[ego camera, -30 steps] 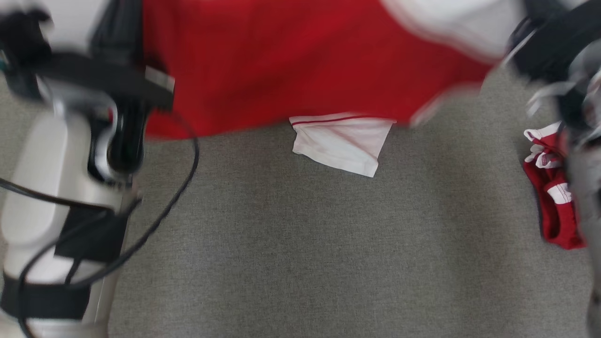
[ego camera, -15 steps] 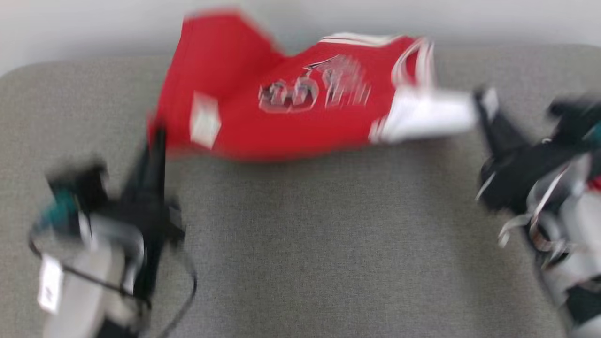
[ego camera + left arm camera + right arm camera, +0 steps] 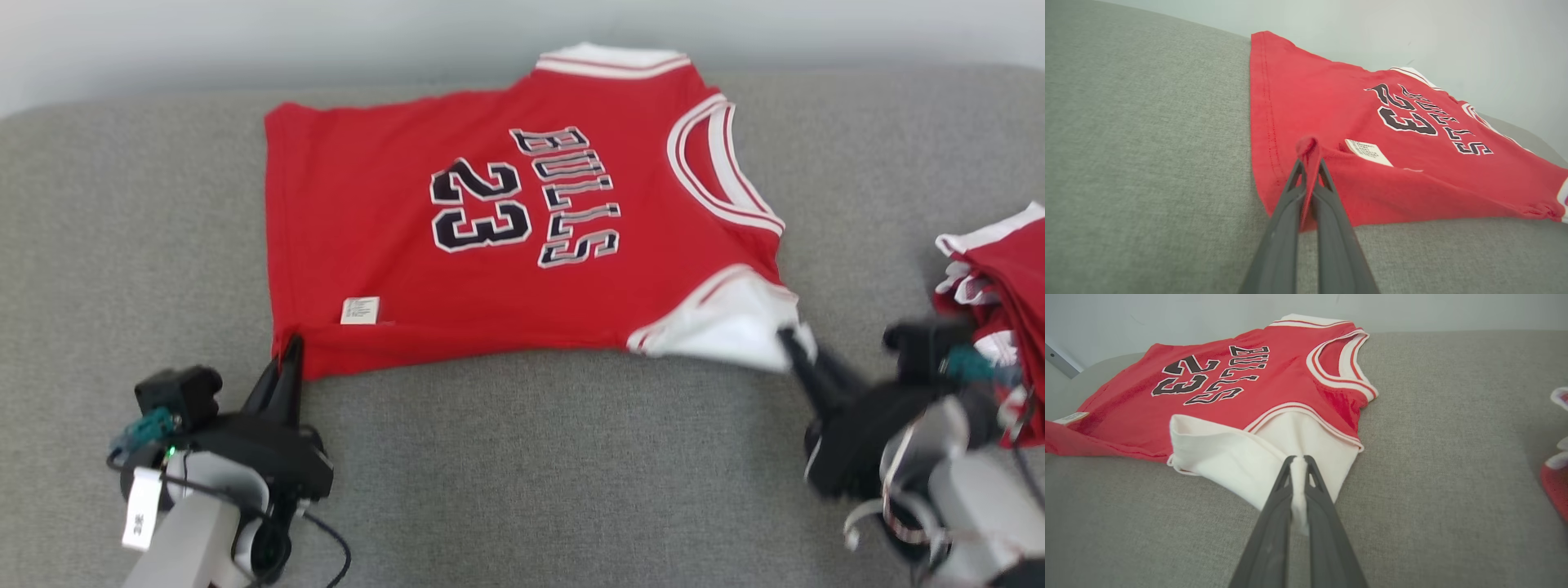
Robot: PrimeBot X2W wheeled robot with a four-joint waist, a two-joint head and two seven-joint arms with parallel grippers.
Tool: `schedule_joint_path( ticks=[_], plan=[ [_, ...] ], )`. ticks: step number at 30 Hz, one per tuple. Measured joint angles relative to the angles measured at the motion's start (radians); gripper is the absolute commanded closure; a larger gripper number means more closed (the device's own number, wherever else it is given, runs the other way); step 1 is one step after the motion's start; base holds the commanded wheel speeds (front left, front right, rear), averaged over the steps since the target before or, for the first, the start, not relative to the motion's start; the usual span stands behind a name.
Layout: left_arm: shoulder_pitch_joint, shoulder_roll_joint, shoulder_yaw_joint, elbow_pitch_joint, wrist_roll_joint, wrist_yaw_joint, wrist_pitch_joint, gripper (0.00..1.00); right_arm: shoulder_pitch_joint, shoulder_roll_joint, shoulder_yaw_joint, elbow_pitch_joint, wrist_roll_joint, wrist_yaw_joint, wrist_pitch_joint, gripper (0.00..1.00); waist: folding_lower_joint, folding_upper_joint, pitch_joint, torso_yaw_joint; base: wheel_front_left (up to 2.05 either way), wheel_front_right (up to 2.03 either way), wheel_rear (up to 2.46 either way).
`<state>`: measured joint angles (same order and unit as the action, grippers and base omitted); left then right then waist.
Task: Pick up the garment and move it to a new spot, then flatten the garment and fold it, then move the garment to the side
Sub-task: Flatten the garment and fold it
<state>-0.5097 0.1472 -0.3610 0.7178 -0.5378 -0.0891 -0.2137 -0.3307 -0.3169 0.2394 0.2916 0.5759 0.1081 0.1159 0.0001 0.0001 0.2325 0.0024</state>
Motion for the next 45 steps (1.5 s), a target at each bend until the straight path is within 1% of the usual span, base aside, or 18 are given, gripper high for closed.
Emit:
schedule_joint_path(
  ticks=[3,7,11,14,18,22,28,29,30,31,36,41,43,45],
  plan=[
    [0.019,0.006,-0.002,0.009,0.000,-0.006,-0.009,1.00,0.063,0.004,0.010,-0.019,0.027,0.007,-0.002,1.00,-0.0001,0.0000,-0.023,0.003,0.00,0.00,0.00],
    [0.084,0.030,-0.001,0.020,0.000,-0.010,-0.020,1.00,0.174,0.002,0.026,-0.062,0.060,0.008,-0.002,1.00,-0.0002,-0.0001,-0.074,0.008,0.00,0.00,0.00],
    [0.153,0.045,0.008,0.031,-0.001,-0.017,-0.026,1.00,0.243,-0.004,0.050,-0.090,0.080,0.012,0.000,1.00,-0.0002,-0.0001,-0.129,0.009,0.00,0.00,0.00],
    [0.232,0.046,0.021,0.032,-0.013,-0.018,-0.033,1.00,0.314,-0.006,0.075,-0.118,0.103,0.012,0.023,1.00,-0.0003,-0.0002,-0.184,0.008,0.00,0.00,0.00],
    [0.277,0.046,0.033,0.022,-0.034,-0.018,-0.034,1.00,0.408,-0.008,0.105,-0.149,0.140,0.015,0.056,1.00,-0.0004,-0.0002,-0.227,0.005,0.00,0.00,0.00],
    [0.287,0.047,0.047,0.014,-0.035,-0.018,-0.034,1.00,0.427,-0.009,0.116,-0.177,0.166,0.015,0.075,1.00,-0.0004,-0.0002,-0.249,0.002,0.00,0.00,0.00],
    [0.321,0.044,0.059,0.015,-0.041,-0.017,-0.035,1.00,0.429,-0.014,0.148,-0.199,0.171,0.015,0.109,1.00,-0.0002,-0.0001,-0.249,0.000,0.00,0.00,0.00],
    [0.325,0.043,0.060,0.017,-0.041,-0.016,-0.035,0.66,0.428,-0.013,0.153,-0.199,0.171,0.015,0.113,0.89,-0.0002,-0.0002,-0.248,0.000,0.00,0.00,0.00],
    [0.327,0.042,0.061,0.020,-0.041,-0.016,-0.035,0.00,0.426,-0.012,0.157,-0.199,0.171,0.015,0.113,0.13,-0.0002,-0.0002,-0.247,-0.001,0.00,0.00,0.00],
    [0.328,0.042,0.060,0.022,-0.041,-0.015,-0.035,0.00,0.423,-0.011,0.161,-0.198,0.170,0.015,0.115,0.00,-0.0002,-0.0002,-0.246,-0.001,0.00,0.00,0.00],
    [0.344,0.042,0.058,0.038,-0.039,-0.013,-0.035,0.00,0.422,-0.004,0.187,-0.179,0.170,0.015,0.138,0.00,-0.0001,-0.0001,-0.241,0.000,0.00,0.00,0.00],
    [0.360,0.068,0.076,0.045,-0.037,-0.008,-0.035,0.00,0.425,-0.027,0.192,-0.165,0.159,0.015,0.150,0.00,-0.0001,-0.0001,-0.242,0.008,0.00,0.00,0.00],
    [0.372,0.082,0.100,0.042,-0.037,0.007,-0.035,0.00,0.425,-0.041,0.183,-0.168,0.139,0.014,0.147,0.00,-0.0001,-0.0001,-0.247,0.013,0.00,0.00,0.00],
    [0.389,0.097,0.132,0.027,-0.037,0.025,-0.035,0.00,0.424,-0.044,0.163,-0.179,0.131,0.003,0.128,0.00,-0.0001,-0.0002,-0.252,0.016,0.00,0.00,0.00]
  ],
)
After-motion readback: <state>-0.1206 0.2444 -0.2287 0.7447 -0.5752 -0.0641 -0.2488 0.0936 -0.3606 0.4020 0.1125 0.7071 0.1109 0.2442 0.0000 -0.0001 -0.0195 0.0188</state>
